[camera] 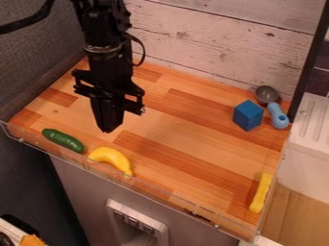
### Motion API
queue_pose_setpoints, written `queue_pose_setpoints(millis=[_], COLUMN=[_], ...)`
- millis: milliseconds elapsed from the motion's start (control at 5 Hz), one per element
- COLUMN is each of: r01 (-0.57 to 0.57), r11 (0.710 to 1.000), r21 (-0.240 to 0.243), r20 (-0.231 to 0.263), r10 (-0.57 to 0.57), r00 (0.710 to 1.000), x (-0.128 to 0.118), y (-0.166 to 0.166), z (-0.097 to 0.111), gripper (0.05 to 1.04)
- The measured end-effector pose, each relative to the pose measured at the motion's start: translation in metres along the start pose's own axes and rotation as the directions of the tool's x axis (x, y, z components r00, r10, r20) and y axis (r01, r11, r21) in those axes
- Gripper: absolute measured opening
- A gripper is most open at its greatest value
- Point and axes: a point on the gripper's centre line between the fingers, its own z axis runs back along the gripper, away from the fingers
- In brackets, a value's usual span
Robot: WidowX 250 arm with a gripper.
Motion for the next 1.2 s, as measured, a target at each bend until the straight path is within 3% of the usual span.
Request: queue_pose_setpoints(millis=[200,400,600,800,1000,1200], r01=[0.114,0.289,0.492,0.682,0.776,0.759], r11=[0.993,0.957,0.870,0.730,0.630,0.650], r21=[0.004,0.019,0.030,0.043,0.041,0.042], r20=[-0.011,-0.015,-0.025,-0.033,-0.050,-0.054], r10=[-0.114,-0.289,-0.491,-0.681,-0.774,-0.757], r00=[0.993,0.957,0.871,0.731,0.631,0.651], x=[0.019,0.046,0.064,0.072,0.084,0.104], y=[-0.022,-0.058,-0.104,-0.135,-0.152,-0.157], z=[-0.001,0.001,0.004,0.010,0.014,0.018], gripper=[0.220,0.494,0.772,0.993,0.999,0.999])
